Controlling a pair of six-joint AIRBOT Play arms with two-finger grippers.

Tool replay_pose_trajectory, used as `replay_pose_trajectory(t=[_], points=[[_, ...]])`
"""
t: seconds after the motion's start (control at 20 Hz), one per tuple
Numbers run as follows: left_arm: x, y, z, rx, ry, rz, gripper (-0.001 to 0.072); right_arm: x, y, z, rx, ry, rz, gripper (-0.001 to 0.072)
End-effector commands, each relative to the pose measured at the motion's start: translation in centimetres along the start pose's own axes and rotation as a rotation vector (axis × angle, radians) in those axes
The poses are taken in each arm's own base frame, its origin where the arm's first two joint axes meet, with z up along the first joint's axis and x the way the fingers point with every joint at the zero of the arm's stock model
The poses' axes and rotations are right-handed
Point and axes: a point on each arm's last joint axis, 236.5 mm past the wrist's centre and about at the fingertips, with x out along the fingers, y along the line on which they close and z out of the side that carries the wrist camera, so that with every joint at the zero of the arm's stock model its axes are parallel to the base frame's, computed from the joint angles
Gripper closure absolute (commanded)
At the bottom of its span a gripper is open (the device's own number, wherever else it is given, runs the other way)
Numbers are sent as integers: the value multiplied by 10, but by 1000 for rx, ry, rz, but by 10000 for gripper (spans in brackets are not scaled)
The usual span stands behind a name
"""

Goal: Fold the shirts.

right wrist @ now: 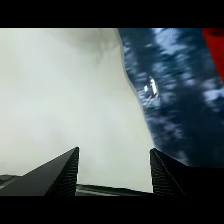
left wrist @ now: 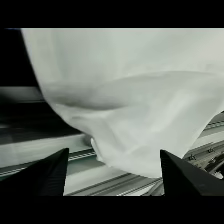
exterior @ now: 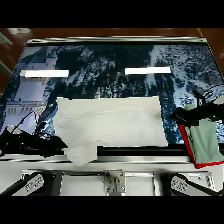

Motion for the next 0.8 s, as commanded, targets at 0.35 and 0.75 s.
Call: replay_pose_trajectory(t=[0.35, 0.75], points=[[31, -31, 27, 9, -57, -92, 674, 13, 30, -5, -67, 30, 11, 23], [11, -42, 10, 54, -9, -197, 674, 11, -37, -103, 166, 327, 37, 26]])
